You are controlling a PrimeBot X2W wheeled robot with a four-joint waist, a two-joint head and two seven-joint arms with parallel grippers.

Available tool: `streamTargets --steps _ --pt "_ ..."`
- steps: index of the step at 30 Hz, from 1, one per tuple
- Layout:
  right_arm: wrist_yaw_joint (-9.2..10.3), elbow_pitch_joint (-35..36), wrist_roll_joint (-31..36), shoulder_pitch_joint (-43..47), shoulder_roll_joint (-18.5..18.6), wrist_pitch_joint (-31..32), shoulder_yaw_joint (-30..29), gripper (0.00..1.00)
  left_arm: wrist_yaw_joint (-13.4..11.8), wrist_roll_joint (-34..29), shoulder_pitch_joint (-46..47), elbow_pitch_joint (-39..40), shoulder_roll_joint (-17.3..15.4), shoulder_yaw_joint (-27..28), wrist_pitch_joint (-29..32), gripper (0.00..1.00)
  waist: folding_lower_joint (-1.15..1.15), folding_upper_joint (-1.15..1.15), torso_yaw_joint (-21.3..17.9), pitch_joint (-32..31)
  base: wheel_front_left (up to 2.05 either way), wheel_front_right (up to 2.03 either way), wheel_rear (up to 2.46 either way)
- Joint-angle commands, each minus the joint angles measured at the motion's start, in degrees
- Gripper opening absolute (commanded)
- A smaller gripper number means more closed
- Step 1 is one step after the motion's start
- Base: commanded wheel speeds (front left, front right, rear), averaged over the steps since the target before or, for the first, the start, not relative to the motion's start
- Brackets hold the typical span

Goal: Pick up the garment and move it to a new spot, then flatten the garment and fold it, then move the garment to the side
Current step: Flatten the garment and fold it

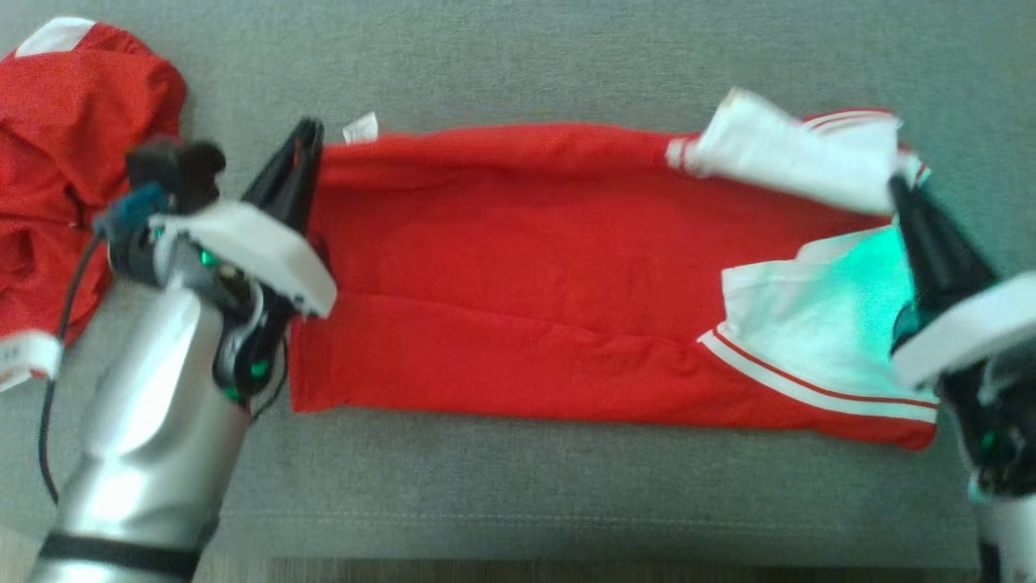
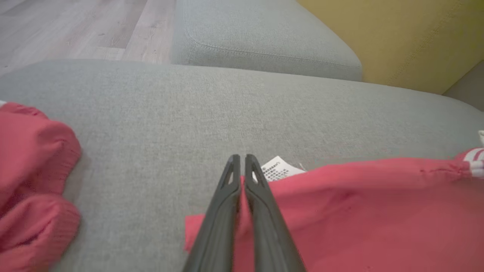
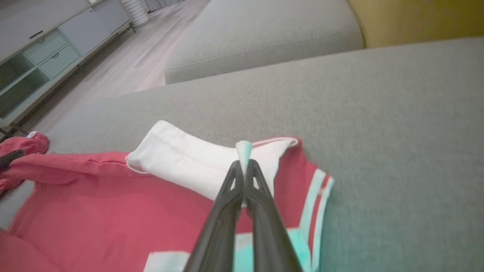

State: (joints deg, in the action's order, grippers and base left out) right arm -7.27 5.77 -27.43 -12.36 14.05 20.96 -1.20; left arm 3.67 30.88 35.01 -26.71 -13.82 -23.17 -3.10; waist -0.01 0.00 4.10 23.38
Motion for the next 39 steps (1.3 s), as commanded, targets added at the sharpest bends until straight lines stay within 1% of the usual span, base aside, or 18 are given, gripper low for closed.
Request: streamTargets --steps 1,7,13,14,15,16,19,24,25,26,27,30,33,39 --pt "-0.22 3.13 -0.54 1.55 -0.51 -0.21 0.21 0.0 -0.9 0.51 -1.02 3.56 -2.8 2.57 0.19 0.0 0.01 0.0 -0.5 -0.35 0.0 0.0 0.0" --pt "-0.22 3.92 -0.9 7.75 -3.81 -1.09 -1.5 0.0 -3.11 2.19 -8.23 9.04 -4.15 3.86 0.76 0.0 0.01 0.0 -1.52 -0.86 0.0 0.0 0.0" --pt "-0.22 3.95 -0.38 11.59 -6.0 -1.67 -2.12 0.0 -4.64 4.08 -13.16 11.24 -4.64 4.77 1.91 0.0 0.01 0.0 -2.47 -1.5 0.0 0.0 0.0" --pt "-0.22 3.88 -0.27 12.15 -6.26 -1.63 -2.04 0.0 -4.86 4.16 -13.8 11.42 -4.7 4.8 1.91 0.22 0.01 0.0 -2.59 -1.58 0.0 0.0 0.0" --pt "-0.22 3.81 -0.04 12.63 -6.44 -1.67 -1.92 0.4 -5.06 4.09 -14.37 11.45 -4.74 4.6 2.07 0.86 0.01 0.0 -2.66 -1.64 0.0 0.0 0.0" --pt "-0.22 3.67 0.11 13.08 -6.64 -1.72 -1.76 1.0 -5.07 4.25 -14.88 11.51 -4.56 4.4 2.17 1.0 0.01 0.0 -2.72 -1.74 0.0 0.0 0.0" --pt "-0.22 3.55 1.04 14.06 -7.03 -3.11 -1.44 1.0 -5.85 3.95 -16.22 11.73 -4.16 4.35 0.87 1.0 0.01 0.0 -2.97 -2.25 0.0 0.0 0.0" --pt "-0.22 4.54 2.22 15.1 -8.13 -7.71 -1.24 1.0 -7.85 2.84 -19.59 13.15 -3.52 5.43 -4.9 1.0 0.01 0.0 -3.3 -3.49 0.0 0.0 0.0" --pt "-0.22 4.54 2.22 15.1 -8.13 -7.71 -1.24 1.0 -7.85 2.84 -19.59 13.15 -3.52 5.43 -4.9 1.0 0.01 0.0 -3.3 -3.49 0.0 0.0 0.0" --pt "-0.22 5.22 3.09 15.07 -8.28 -9.14 -1.55 1.0 -8.55 2.03 -20.16 13.72 -3.57 5.54 -6.33 1.0 0.01 0.0 -3.33 -3.74 0.0 0.0 0.0" --pt "-0.22 6.69 5.4 14.68 -8.49 -11.64 -2.08 1.0 -10.01 0.06 -21.09 15.03 -3.84 5.5 -8.38 1.0 0.01 0.0 -3.42 -4.37 0.0 0.0 0.0" --pt "-0.22 8.66 9.4 13.67 -8.68 -13.86 -2.66 1.0 -12.31 -3.26 -21.96 17.82 -4.05 5.47 -10.35 1.0 0.01 0.0 -3.46 -5.55 0.0 0.0 0.0" --pt "-0.22 10.0 12.49 12.86 -8.83 -14.32 -2.27 1.0 -14.13 -5.67 -22.89 21.05 -3.78 5.52 -11.2 1.0 0.01 0.0 -3.46 -6.97 0.0 0.0 0.0" --pt "-0.22 10.68 15.09 13.25 -9.01 -13.65 -1.02 1.0 -15.91 -7.96 -25.3 25.34 -4.4 5.46 -11.52 1.0 0.01 0.0 -3.49 -9.16 0.0 0.0 0.0"
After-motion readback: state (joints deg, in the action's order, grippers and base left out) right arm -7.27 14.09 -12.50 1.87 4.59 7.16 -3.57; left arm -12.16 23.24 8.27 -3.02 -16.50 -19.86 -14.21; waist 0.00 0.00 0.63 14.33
